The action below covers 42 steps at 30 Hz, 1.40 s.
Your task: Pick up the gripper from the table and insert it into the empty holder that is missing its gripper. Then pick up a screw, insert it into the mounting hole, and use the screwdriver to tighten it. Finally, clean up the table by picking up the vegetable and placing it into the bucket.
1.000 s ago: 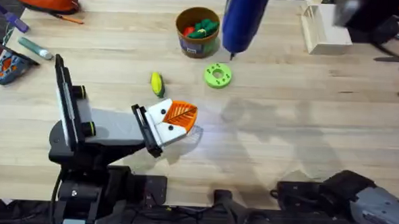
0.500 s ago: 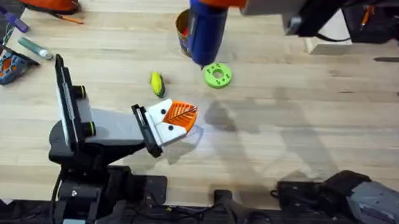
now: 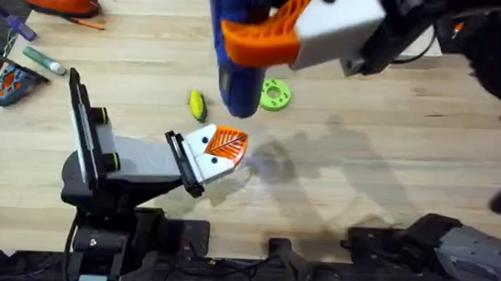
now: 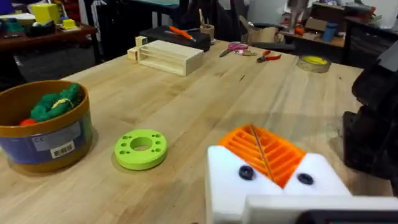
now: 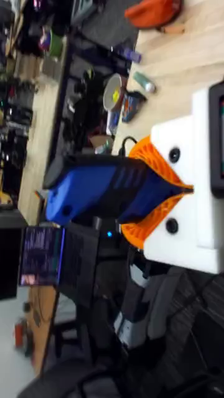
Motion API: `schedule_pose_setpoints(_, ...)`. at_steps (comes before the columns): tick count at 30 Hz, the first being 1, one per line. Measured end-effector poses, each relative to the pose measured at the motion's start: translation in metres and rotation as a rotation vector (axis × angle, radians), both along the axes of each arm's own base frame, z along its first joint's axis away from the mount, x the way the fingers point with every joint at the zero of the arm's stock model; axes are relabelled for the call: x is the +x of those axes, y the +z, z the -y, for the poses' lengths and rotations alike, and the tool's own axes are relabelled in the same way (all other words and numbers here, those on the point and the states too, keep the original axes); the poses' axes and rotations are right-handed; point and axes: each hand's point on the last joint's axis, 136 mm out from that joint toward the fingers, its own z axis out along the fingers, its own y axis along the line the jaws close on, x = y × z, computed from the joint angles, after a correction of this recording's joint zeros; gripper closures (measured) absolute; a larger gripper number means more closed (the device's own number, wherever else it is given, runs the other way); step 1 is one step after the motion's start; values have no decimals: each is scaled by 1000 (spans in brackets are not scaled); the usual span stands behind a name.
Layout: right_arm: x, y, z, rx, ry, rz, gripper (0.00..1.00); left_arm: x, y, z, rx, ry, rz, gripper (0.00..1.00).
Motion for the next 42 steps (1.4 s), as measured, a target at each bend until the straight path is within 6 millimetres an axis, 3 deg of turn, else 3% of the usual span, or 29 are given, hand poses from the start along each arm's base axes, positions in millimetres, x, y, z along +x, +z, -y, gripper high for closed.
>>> schedule_pose_setpoints(6,5,-15,-8,-24,38,-23,980,0,0,0,0,0,0,985)
schedule_pose_setpoints(11,-1,-15,-13,-15,63,-1,980,0,0,0,0,0,0,985)
schedule_pose_setpoints(21,10,-30,-30,-8,86,12,980,0,0,0,0,-1,0,985)
schedule_pose_setpoints(30,4,-28,-49,2,44,12,980,0,0,0,0,-1,0,985)
schedule_pose_setpoints(42,4,-28,-51,-6,38,-23,980,0,0,0,0,-1,0,985)
